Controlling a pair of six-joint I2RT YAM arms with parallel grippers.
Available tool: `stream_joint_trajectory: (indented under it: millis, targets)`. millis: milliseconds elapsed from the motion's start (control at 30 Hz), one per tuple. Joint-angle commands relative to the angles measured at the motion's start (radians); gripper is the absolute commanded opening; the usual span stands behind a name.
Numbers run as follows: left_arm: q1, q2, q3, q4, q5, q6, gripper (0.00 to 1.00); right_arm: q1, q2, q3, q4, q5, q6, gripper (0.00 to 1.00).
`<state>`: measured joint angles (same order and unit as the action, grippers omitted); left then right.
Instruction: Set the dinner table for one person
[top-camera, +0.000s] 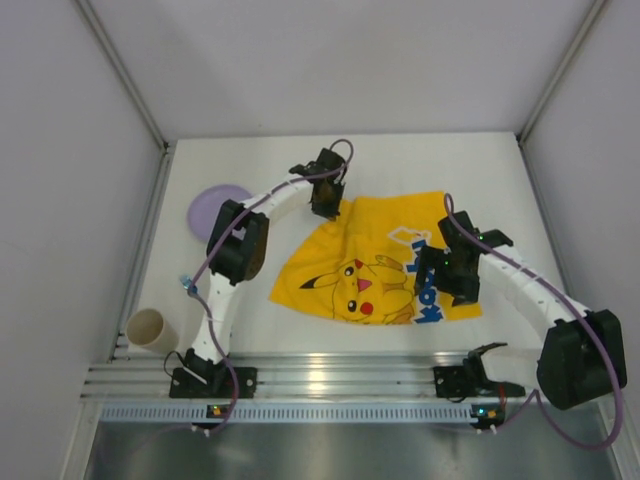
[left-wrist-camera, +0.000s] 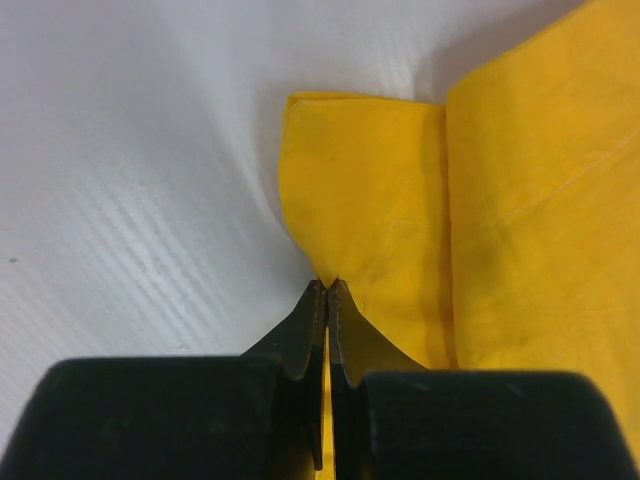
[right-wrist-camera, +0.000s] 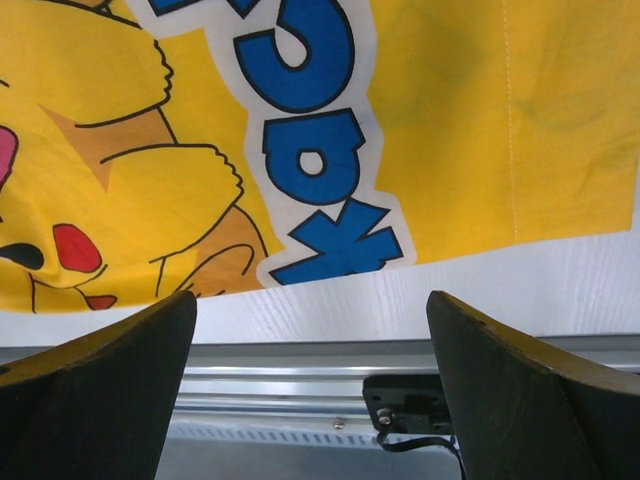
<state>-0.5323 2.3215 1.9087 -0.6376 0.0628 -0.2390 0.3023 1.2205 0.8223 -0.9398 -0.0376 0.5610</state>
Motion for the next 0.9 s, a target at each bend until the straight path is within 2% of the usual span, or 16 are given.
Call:
stream_joint_trajectory:
  millis: [0,167,233,267,300,333,367,500,567,733,867]
  targets:
    - [0.070,-0.074,0.018,-0.054,-0.197,-0.034,0.00,-0.014,0.002,-0.009,0.012,0.013,-0.003,1.00]
    - [0.149,-0.218,-0.002,-0.053,-0.444,-0.048,0.00,-0.014,0.023,-0.006,0.024,0.013,-0.018,0.99]
    - [0.170,-0.241,-0.007,-0.050,-0.491,-0.034,0.00,-0.015,0.028,-0.005,0.029,0.012,-0.027,1.00]
    - [0.178,-0.246,0.001,-0.063,-0.495,-0.025,0.04,-0.015,0.031,-0.003,0.035,0.010,-0.029,1.00]
    - [0.184,-0.241,0.009,-0.077,-0.507,-0.019,0.25,-0.015,0.034,-0.002,0.038,0.008,-0.032,1.00]
    - [0.186,-0.241,0.010,-0.088,-0.518,-0.019,0.88,-0.014,0.036,0.000,0.042,0.004,-0.035,1.00]
    - [0.186,-0.244,0.004,-0.108,-0.558,-0.029,0.99,-0.015,0.043,0.000,0.045,0.001,-0.036,1.00]
    - [0.212,-0.306,-0.036,-0.184,-0.667,-0.141,0.99,-0.015,0.042,0.014,0.045,-0.011,-0.053,0.99]
    - [0.235,-0.385,-0.112,-0.182,-0.661,-0.210,0.99,-0.015,0.022,0.024,0.038,-0.016,-0.061,1.00]
    - [0.324,-0.508,-0.269,-0.149,-0.529,-0.313,0.98,-0.015,-0.019,0.044,0.015,-0.024,-0.092,1.00]
    - [0.310,-0.514,-0.345,-0.142,-0.457,-0.231,0.91,-0.014,-0.062,0.055,-0.008,-0.060,-0.108,1.00]
